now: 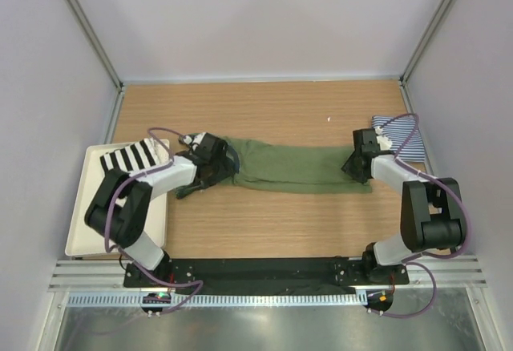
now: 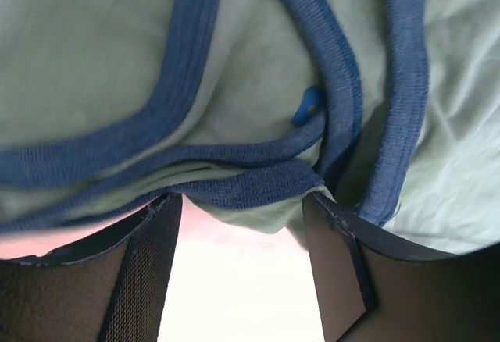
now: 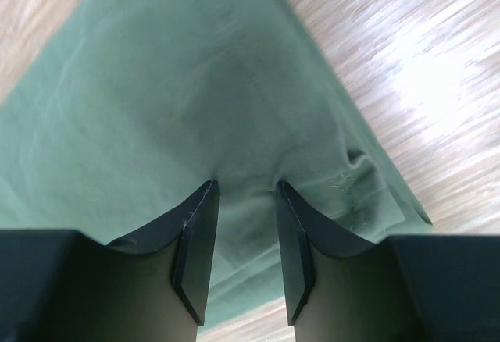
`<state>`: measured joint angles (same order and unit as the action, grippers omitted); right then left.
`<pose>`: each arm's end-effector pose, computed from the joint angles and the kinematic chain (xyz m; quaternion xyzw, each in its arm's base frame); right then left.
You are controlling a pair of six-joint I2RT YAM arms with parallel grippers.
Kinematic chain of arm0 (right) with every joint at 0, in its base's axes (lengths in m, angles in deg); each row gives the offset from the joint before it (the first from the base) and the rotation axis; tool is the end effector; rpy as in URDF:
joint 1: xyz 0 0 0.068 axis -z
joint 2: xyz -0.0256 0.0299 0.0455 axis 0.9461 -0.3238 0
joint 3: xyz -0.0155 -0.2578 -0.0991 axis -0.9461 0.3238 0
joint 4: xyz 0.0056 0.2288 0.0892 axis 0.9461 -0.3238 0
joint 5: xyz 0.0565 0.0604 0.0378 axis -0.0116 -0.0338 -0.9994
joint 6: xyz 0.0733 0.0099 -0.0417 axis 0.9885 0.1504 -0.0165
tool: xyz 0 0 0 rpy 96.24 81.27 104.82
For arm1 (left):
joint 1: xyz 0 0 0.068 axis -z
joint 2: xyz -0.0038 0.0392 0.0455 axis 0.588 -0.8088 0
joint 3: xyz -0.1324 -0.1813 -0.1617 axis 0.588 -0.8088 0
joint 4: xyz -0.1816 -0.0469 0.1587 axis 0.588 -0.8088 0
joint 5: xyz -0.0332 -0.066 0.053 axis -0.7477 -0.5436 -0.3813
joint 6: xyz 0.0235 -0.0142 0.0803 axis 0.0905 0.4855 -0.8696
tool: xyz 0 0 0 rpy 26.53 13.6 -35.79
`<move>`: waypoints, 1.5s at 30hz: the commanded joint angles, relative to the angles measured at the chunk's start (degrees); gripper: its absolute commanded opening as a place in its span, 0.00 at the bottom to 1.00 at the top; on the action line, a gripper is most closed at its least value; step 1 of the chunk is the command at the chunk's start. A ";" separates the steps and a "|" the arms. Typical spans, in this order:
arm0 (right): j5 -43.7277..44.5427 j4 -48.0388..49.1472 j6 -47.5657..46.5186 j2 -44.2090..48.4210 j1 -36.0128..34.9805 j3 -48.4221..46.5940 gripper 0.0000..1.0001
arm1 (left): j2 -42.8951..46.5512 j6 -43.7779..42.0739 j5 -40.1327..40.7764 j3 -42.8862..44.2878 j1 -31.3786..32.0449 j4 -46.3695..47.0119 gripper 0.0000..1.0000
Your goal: Fold and stack the tank tops
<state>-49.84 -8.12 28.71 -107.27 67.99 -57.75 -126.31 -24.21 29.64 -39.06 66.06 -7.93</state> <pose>0.2834 -0.0008 0.1457 0.3244 0.9033 -0.0050 0.2806 0.2635 -0.1375 0.1431 -0.2276 0.9374 -0.1079 0.2407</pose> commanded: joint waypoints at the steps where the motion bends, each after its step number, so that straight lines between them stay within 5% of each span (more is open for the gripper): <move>1: 3.66 -2.73 -0.09 -0.75 -1.45 -2.09 0.41 | -9.48 -3.98 -3.12 4.42 -4.19 1.87 0.65; 6: 3.49 -6.43 -0.97 2.48 -3.65 2.02 0.39 | -19.06 -7.84 -2.95 17.57 -10.26 0.64 0.63; 10: -4.91 -7.48 -0.09 9.17 -7.60 8.36 0.41 | -28.72 -11.88 -4.96 32.96 -11.85 -3.39 0.60; 17: -15.14 -9.59 12.99 17.17 -31.57 14.00 0.43 | -49.10 -11.98 -8.04 67.05 -8.78 -7.61 0.61; 21: -13.31 -10.38 17.84 19.38 -49.23 8.40 0.50 | -63.16 -10.40 -12.43 90.77 -8.24 -11.14 0.62; 23: -10.69 -14.66 16.10 19.20 -50.50 3.48 0.53 | -64.77 -9.53 -12.88 95.29 -8.33 -11.40 0.64; 26: -5.06 -18.47 10.74 21.91 -50.59 -0.93 0.68 | -60.66 -11.18 -10.34 91.13 -8.60 -11.58 0.72; 28: -2.42 -18.30 7.66 24.03 -49.45 -2.43 0.91 | -53.14 -12.50 -7.61 85.67 -8.95 -8.88 0.77; 32: -6.88 -14.26 -4.70 24.22 -38.75 -6.03 0.90 | -41.94 -14.09 -8.05 74.24 -10.09 -8.06 0.79; 39: -24.63 -1.26 -11.69 11.58 -16.85 -10.34 0.77 | -28.14 -12.60 -14.80 62.82 -9.48 -16.59 0.77; 45: -31.92 3.93 -10.99 -7.15 -8.50 -20.53 0.63 | -19.09 -8.30 -16.92 39.35 -5.17 -3.18 0.69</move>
<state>-74.54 -10.19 19.26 -109.04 56.32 -72.39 -145.42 -35.16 16.05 8.61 58.54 -16.23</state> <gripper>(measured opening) 0.657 0.702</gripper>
